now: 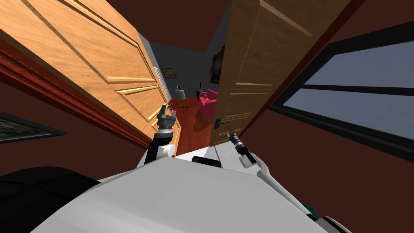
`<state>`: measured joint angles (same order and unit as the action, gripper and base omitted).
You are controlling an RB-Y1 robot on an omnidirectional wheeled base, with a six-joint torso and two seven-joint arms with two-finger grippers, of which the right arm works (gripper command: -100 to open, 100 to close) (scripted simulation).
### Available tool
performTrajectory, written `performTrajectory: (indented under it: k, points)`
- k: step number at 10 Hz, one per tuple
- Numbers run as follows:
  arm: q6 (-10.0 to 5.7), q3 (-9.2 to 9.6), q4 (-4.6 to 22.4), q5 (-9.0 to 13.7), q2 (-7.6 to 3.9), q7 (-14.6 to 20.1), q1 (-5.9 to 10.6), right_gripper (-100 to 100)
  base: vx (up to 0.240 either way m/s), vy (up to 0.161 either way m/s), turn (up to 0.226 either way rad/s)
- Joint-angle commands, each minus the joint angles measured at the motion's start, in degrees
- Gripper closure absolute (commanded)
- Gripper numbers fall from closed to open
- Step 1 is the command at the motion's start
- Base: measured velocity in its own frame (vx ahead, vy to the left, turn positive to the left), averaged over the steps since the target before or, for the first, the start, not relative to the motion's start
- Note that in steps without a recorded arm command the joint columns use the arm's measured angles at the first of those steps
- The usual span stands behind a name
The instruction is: Push the door open
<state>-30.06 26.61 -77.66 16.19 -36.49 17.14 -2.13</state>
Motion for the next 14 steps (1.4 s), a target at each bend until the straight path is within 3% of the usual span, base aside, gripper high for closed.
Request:
performTrajectory:
  k: [1,8,9,10,14]
  points:
    - [0.0,0.0,0.0,0.0,0.0,0.0,0.0,-100,0.042,-0.043,0.038]
    - [1.34,-1.92,4.2,-0.7,3.86,-0.9,2.74,-100,0.18,0.046,0.071]
    - [1.25,-1.76,3.9,-0.6,3.58,-0.8,2.54,-100,0.079,0.01,0.013]
    - [1.25,-1.76,3.9,-0.6,3.58,-0.8,2.54,100,-0.007,-0.001,-0.01]
    - [1.25,-1.76,3.9,-0.6,3.58,-0.8,2.54,100,-0.009,-0.003,0.007]
